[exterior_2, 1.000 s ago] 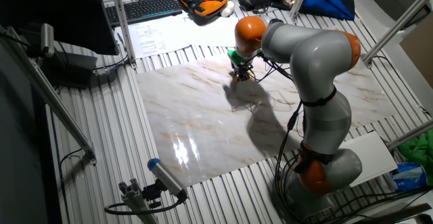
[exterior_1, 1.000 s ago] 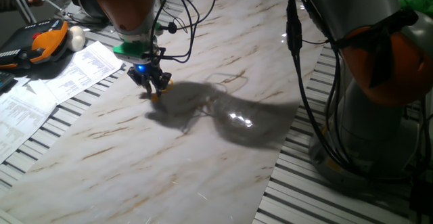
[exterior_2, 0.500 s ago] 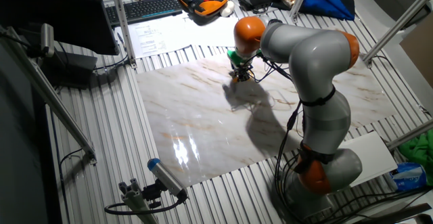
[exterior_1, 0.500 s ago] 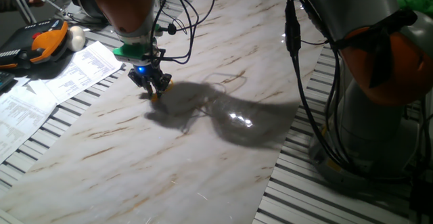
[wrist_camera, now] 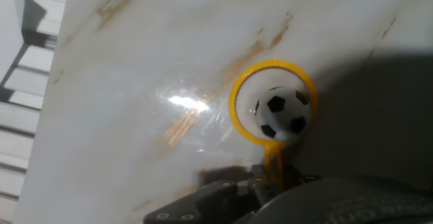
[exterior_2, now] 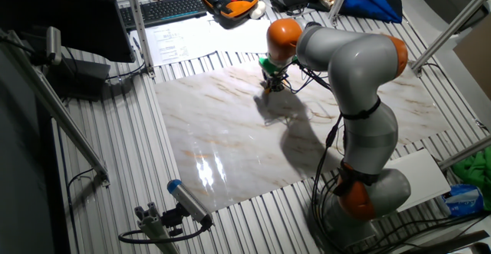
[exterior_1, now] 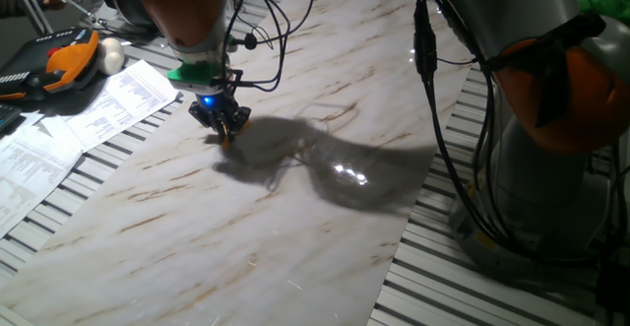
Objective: Remove the bubble ring from the ball
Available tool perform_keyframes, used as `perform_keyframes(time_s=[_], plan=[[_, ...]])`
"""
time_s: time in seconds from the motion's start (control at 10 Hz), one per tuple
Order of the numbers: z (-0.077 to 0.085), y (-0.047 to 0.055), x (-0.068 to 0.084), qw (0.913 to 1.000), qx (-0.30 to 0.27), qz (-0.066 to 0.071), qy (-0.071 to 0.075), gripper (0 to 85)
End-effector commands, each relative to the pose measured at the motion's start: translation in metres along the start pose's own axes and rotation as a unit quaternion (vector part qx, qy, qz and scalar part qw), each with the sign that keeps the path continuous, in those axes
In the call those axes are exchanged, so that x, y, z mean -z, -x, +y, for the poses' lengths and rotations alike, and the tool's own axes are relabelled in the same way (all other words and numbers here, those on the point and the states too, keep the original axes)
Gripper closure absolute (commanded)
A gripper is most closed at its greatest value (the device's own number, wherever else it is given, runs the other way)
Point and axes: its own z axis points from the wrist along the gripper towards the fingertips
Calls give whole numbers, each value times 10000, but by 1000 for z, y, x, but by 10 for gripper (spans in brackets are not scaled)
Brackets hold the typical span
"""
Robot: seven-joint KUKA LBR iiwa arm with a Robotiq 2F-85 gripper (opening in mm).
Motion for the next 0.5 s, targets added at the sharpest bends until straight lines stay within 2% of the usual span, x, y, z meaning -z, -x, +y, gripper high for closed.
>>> perform_keyframes(time_s=[0.0, 0.3, 0.4], plan=[[1, 0, 3, 10000, 5, 0, 7, 850], [0, 0, 12, 10000, -18, 15, 11, 850], [0, -1, 18, 10000, -42, 61, 15, 850]])
